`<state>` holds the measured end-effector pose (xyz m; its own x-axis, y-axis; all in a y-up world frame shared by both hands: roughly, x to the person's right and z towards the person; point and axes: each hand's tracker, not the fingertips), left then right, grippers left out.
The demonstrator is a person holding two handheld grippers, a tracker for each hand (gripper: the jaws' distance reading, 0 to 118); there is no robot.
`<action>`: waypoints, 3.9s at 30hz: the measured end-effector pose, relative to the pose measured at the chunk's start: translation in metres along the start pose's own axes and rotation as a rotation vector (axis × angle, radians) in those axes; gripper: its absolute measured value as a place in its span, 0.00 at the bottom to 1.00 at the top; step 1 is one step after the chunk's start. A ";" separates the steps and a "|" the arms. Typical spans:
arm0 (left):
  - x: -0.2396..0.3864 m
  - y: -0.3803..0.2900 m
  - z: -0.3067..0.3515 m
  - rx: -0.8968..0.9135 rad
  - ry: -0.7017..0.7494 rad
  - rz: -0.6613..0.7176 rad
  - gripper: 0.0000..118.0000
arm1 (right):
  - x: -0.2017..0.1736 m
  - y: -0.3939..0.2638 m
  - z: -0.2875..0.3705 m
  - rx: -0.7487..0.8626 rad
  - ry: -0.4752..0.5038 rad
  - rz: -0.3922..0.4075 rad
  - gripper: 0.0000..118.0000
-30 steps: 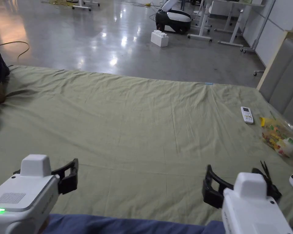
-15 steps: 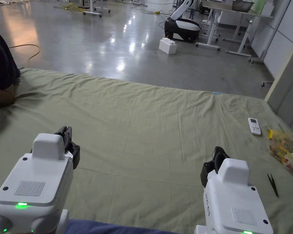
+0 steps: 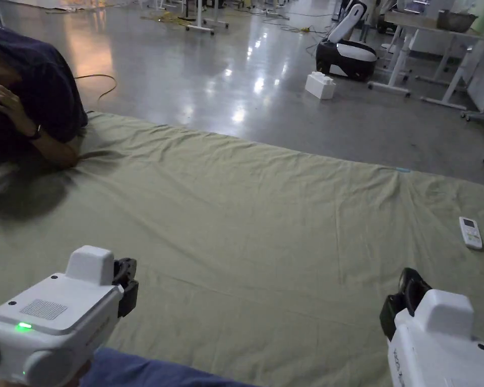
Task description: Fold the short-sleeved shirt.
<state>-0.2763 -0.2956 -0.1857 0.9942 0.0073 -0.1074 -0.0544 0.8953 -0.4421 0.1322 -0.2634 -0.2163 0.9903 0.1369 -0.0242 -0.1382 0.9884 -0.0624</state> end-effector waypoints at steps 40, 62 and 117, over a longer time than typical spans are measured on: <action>-0.112 -0.132 -0.090 -0.633 -0.640 0.664 0.52 | -0.001 -0.055 0.003 -0.249 0.064 -0.075 0.00; -0.109 -0.074 -0.062 -0.622 -0.424 0.541 0.07 | 0.011 -0.054 0.003 -0.264 0.074 -0.079 0.00; 0.129 -0.044 -0.047 -0.764 -0.504 0.292 0.06 | 0.019 -0.073 0.009 -0.305 0.091 -0.118 0.00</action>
<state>-0.1505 -0.3553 -0.2222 0.8452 0.5343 0.0114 -0.1751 0.2971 -0.9387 0.1610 -0.3323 -0.2030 0.9962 0.0026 -0.0876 -0.0346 0.9303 -0.3652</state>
